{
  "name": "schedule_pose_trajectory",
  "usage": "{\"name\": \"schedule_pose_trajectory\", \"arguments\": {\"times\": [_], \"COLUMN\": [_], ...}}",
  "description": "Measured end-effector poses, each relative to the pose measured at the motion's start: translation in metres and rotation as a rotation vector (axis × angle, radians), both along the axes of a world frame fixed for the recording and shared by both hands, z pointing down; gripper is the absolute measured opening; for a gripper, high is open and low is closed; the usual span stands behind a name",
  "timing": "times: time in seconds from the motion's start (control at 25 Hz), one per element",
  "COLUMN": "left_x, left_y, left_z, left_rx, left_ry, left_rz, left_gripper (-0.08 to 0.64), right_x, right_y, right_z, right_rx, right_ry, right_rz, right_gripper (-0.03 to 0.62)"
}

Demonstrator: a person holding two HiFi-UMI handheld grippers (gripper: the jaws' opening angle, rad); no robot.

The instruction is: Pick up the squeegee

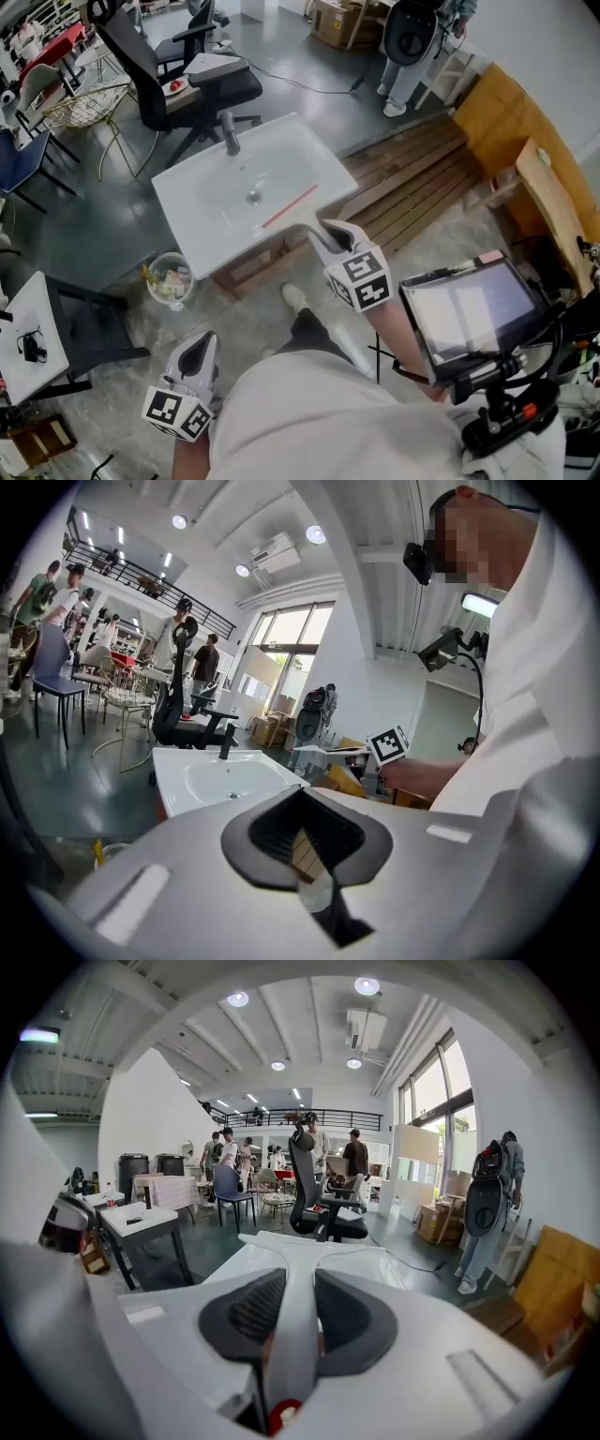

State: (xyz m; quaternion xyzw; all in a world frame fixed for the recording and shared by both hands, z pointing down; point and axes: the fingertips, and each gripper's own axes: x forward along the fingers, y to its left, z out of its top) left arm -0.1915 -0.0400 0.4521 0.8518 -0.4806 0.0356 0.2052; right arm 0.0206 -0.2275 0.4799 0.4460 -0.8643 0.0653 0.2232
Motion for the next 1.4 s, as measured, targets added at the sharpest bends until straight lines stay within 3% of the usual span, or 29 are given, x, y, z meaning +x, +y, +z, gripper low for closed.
{"name": "schedule_pose_trajectory", "arguments": {"times": [1.0,1.4], "left_x": [0.014,0.029], "left_y": [-0.026,-0.064], "left_z": [0.005,0.009], "left_rx": [-0.015,-0.021], "left_ry": [0.005,0.003], "left_rz": [0.01,0.029], "left_gripper": [0.008,0.008], "right_x": [0.015,0.034], "right_y": [-0.021,-0.053], "right_z": [0.009,0.017], "right_rx": [-0.015,-0.031], "right_ry": [0.01,0.008], "right_rz": [0.004,0.019], "right_gripper": [0.103,0.101]}}
